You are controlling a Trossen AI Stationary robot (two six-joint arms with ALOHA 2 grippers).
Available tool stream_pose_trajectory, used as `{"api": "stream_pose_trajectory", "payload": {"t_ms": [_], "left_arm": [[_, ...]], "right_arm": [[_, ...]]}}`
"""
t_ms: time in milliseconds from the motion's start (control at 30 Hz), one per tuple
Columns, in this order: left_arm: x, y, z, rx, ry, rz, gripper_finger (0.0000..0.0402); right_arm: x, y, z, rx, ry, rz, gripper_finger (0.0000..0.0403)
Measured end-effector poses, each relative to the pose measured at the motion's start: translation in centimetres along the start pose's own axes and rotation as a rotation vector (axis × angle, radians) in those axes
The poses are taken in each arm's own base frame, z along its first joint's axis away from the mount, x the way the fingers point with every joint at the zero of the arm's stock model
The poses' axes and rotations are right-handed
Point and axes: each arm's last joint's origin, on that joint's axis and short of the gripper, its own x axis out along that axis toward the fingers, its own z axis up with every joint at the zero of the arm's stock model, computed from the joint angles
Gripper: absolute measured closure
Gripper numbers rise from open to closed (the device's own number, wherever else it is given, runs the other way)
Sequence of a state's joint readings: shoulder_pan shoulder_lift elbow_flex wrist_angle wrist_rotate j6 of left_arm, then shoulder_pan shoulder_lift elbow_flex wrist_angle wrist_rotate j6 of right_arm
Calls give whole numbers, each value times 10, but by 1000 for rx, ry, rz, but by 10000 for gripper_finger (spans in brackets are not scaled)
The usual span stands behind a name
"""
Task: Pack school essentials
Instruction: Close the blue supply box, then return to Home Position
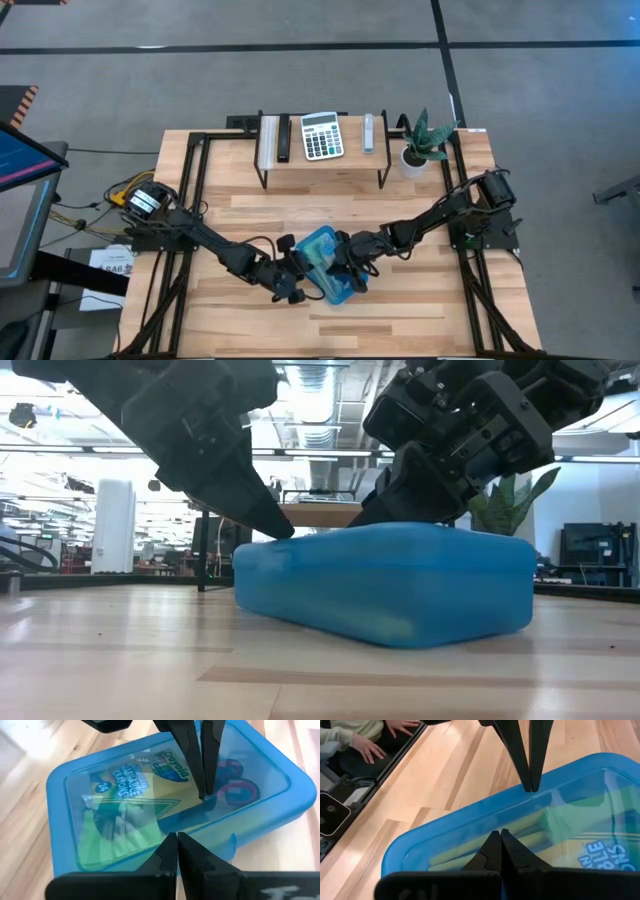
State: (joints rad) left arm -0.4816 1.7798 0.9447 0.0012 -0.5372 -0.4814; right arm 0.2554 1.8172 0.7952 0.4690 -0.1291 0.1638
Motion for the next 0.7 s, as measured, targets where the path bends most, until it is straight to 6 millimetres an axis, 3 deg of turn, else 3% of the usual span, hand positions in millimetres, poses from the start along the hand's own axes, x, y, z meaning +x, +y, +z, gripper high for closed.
{"api": "stream_pose_trajectory", "payload": {"t_ms": [300,700], "left_arm": [[1,1,0,2,15,-19,401],[-34,-1,22,93,-111,-18,401]], "right_arm": [[0,-1,-2,-4,18,-6,397],[-30,17,30,-33,-114,1,393]]}}
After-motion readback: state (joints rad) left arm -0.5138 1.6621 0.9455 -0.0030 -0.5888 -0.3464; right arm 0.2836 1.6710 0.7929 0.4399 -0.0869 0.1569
